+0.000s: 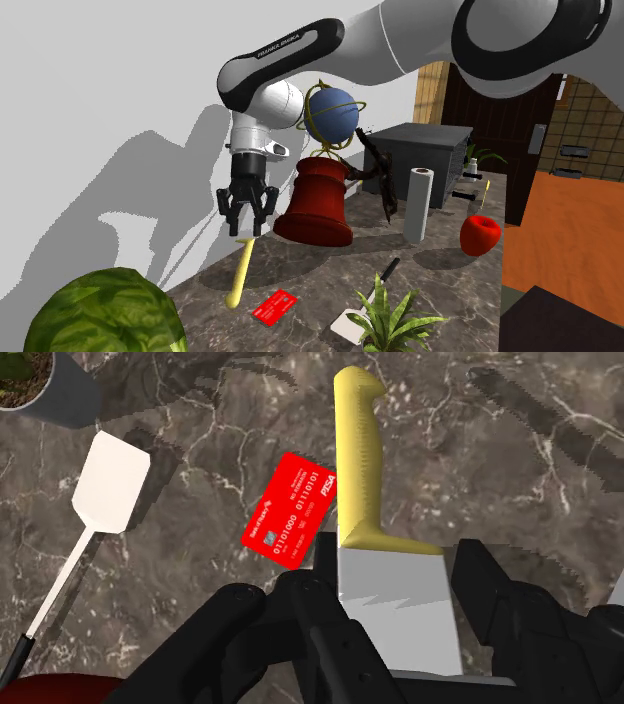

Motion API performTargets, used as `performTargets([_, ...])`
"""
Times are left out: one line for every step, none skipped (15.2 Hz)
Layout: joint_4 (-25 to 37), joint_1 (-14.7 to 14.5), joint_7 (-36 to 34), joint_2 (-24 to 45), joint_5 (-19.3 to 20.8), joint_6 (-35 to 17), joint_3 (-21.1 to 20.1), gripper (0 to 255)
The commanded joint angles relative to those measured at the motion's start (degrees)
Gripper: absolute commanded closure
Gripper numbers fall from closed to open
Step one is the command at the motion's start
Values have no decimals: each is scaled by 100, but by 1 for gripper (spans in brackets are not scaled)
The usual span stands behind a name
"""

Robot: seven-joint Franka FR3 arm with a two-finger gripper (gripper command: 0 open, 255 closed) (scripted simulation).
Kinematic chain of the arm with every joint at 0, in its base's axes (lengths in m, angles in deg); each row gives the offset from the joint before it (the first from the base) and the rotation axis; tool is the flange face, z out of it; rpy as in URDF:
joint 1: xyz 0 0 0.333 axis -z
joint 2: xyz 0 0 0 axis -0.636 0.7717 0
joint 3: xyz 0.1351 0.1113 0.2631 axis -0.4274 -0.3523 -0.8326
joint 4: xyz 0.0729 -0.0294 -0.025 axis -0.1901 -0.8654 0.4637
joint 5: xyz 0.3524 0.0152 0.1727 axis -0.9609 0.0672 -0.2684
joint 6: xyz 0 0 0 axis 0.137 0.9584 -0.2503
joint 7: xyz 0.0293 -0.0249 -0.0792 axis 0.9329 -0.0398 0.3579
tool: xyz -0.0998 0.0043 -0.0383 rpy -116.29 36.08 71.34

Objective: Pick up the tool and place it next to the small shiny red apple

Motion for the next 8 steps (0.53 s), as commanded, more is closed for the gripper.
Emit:
performTargets([88,1,-40,-37,-3,120,-7,255])
performTargets([122,3,-59,-62,-5,175,-11,255])
performTargets([157,5,-78,-86,-8,231,-16,255])
performTargets([194,6,-97,-109,-10,287,-20,255])
performTargets([234,7,-117,-130,-12,345,-24,255])
performTargets([276,8,-137,-150,-15,403,-28,255])
performTargets([321,9,-157,-168,-17,462,-32,255])
performTargets([331,9,-163,-175,-18,479,-33,255])
